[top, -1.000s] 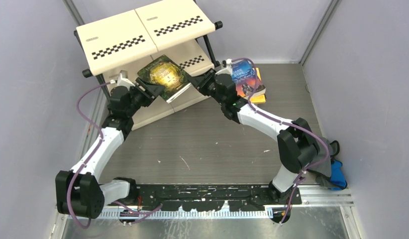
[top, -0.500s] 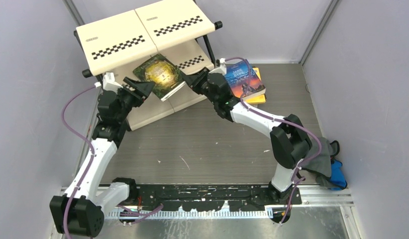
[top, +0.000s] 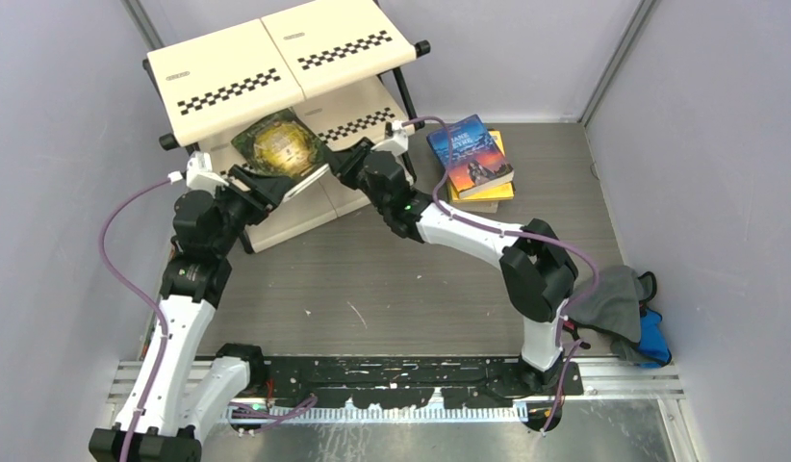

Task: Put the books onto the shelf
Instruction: Place the book on the shelf.

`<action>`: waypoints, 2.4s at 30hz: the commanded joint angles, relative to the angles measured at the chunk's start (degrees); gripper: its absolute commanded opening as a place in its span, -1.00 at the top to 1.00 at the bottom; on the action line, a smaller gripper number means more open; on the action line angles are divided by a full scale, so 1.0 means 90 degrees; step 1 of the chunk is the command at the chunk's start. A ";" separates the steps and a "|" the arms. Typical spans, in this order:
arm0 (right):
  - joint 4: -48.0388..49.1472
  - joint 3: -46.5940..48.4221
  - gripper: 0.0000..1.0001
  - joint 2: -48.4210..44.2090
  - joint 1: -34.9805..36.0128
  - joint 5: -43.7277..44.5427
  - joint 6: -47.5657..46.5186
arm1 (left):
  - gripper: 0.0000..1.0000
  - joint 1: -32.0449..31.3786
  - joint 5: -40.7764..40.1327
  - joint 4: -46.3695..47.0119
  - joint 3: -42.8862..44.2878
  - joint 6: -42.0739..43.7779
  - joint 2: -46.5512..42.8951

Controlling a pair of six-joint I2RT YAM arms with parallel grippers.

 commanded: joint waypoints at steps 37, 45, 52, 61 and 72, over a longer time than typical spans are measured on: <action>-0.1561 0.2659 0.98 0.1845 0.1411 0.2675 -0.0064 | -0.05 -0.0354 -0.0873 -0.1723 0.1255 0.0888 -0.1451; -0.1797 0.3153 0.96 0.2156 0.1551 0.2653 -0.0108 | -0.08 -0.0496 -0.1304 -0.1822 0.1290 0.1033 -0.1665; -0.1818 0.3189 0.90 0.2196 0.1649 0.2715 -0.0148 | -0.09 -0.0532 -0.1347 -0.1911 0.1380 0.1056 -0.1669; -0.1910 0.3223 0.46 0.2241 0.1704 0.2647 -0.0220 | -0.11 -0.0537 -0.1367 -0.1915 0.1400 0.0990 -0.1676; -0.2099 0.3245 -0.08 0.2187 0.1709 0.2564 -0.0468 | -0.15 -0.0539 -0.1355 -0.1881 0.1413 0.0946 -0.1690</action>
